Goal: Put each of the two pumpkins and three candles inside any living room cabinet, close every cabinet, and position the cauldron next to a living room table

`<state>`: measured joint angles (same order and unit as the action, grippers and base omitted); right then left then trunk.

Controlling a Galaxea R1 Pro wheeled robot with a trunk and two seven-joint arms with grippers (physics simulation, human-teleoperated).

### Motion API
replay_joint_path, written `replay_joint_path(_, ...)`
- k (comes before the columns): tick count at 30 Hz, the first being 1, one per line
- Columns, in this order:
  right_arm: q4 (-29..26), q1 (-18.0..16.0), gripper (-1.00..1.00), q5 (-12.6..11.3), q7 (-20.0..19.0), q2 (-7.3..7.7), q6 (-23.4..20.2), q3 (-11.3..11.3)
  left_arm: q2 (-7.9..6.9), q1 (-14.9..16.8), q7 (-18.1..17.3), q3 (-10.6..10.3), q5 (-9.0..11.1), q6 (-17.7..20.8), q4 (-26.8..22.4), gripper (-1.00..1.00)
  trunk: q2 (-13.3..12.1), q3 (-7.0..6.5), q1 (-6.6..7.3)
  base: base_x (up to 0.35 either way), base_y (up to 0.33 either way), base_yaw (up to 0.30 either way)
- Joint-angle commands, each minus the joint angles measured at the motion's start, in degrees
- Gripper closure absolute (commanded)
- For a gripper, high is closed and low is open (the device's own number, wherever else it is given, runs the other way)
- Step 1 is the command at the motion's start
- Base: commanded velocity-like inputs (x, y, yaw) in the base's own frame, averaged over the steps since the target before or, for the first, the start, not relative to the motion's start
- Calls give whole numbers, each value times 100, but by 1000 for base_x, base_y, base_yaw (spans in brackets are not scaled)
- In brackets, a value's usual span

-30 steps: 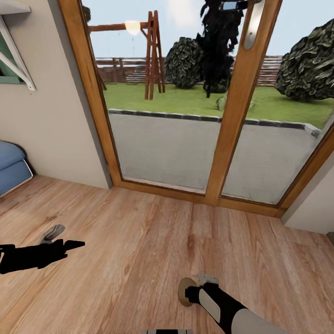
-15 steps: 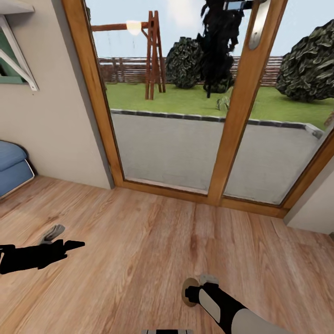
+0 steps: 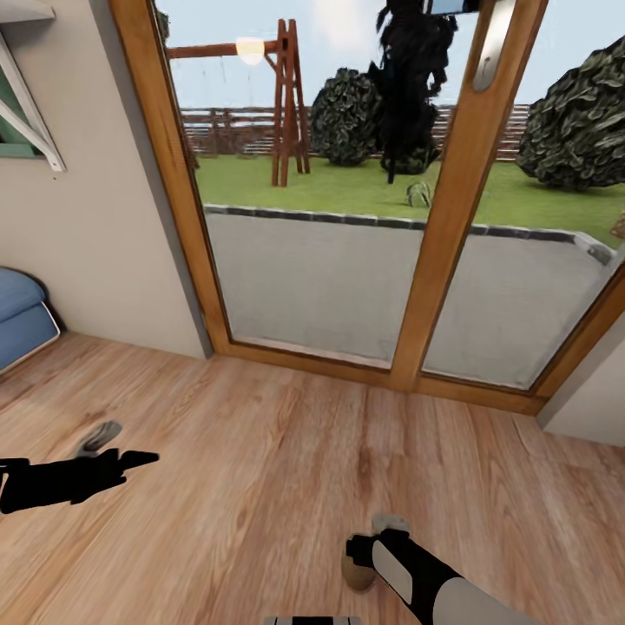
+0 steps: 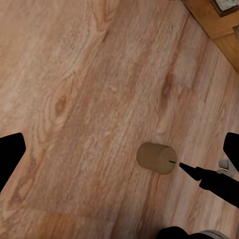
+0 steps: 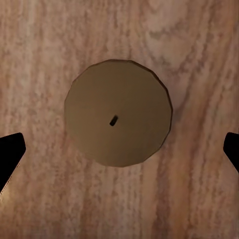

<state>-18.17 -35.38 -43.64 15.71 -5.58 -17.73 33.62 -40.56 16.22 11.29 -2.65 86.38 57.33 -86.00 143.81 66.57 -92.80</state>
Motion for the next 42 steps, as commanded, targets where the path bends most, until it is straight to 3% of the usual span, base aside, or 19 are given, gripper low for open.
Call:
replay_joint_path(1,-11,-4,-100,-48,45,4,-20,48,-1,4,57,-7,62,6,-2,-100,2,5,0,209,-5,0)
replay_joint_path(16,-11,-4,-100,-48,45,4,-18,48,4,4,51,-8,67,6,-4,-100,2,5,0,85,28,0)
replay_joint_path(23,-11,-4,-100,-48,39,4,-12,48,-3,4,3,-7,97,10,-42,-100,11,160,-18,1,0,0)
replay_joint_path(25,-11,-4,-100,-48,40,4,-11,48,-22,-6,-209,-4,219,13,-51,-100,14,204,-24,0,0,0)
replay_joint_path(27,-11,-4,-100,-48,43,6,-11,48,-148,-87,-610,4,369,16,-59,-100,17,249,-29,0,0,0)
replay_joint_path(30,-11,-4,-100,-48,40,5,-11,48,-447,-231,-1313,3,429,18,-63,-100,21,315,-37,0,0,0)
replay_joint_path(33,-11,-4,-100,-48,40,4,-5,48,-838,-354,-2200,-10,443,16,-40,-100,25,382,-44,0,0,0)
replay_joint_path(35,-12,-4,-100,-48,43,4,-3,48,-969,-422,-2639,-13,418,15,-35,-100,27,426,-49,0,0,0)
replay_joint_path(38,-13,-4,-100,-48,44,4,-2,48,-1036,-464,-2893,-15,400,15,-26,-100,31,492,-57,0,0,0)
replay_joint_path(42,-13,-4,-100,-48,42,4,34,48,-1056,-477,-2975,-16,398,15,-17,-100,37,581,-67,0,0,0)
